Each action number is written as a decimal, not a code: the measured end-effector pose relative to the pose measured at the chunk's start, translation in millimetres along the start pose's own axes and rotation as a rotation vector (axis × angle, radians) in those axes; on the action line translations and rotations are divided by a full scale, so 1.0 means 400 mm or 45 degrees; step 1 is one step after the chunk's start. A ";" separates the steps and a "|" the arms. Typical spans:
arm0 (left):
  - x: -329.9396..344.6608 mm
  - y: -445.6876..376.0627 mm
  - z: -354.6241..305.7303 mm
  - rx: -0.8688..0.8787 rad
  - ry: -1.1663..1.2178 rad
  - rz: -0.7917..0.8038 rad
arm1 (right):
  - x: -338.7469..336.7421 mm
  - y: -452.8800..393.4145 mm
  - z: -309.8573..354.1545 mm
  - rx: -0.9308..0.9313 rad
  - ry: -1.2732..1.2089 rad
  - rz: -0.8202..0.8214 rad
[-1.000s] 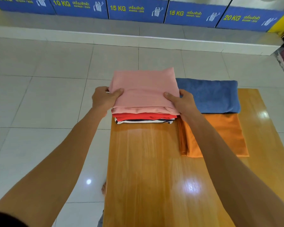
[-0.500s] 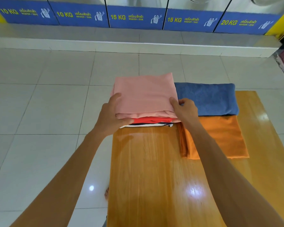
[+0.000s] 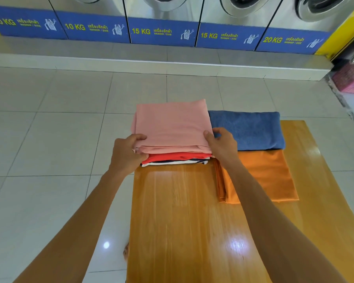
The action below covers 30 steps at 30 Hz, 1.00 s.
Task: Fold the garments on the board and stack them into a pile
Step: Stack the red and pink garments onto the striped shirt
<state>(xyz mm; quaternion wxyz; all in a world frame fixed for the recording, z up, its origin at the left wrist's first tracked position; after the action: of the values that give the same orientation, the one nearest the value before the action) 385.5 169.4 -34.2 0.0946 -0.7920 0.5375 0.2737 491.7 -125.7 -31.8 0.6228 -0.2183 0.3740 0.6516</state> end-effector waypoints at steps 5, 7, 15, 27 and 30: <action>0.032 0.030 -0.122 0.312 -0.448 -0.018 | -0.037 0.022 0.127 -0.408 0.436 -0.355; 0.085 0.037 -0.138 0.426 -0.567 0.071 | 0.002 0.038 0.177 -0.547 0.655 -0.322; 0.132 0.059 -0.045 0.383 -0.794 0.206 | 0.110 0.065 0.133 -0.542 0.814 0.063; 0.083 0.472 0.036 -0.165 0.020 0.246 | 0.037 0.526 -0.153 -0.266 0.412 -0.130; 0.104 0.600 0.054 -0.174 0.066 0.250 | 0.056 0.635 -0.208 -0.265 0.409 -0.046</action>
<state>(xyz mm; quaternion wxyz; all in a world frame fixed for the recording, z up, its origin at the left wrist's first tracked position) 173.0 48.6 -39.9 -0.0010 -0.7469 0.5949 0.2970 226.0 -160.2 -46.1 0.5409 -0.3894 0.3953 0.6321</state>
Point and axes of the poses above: each hand's wrist, its own y-axis away from the middle knuckle, its own x-axis out of the palm, z = x × y, the point moved 8 cm from there along -y, towards the middle knuckle, and after that the axes turned 13 degrees about y, right-handed, at the moved point
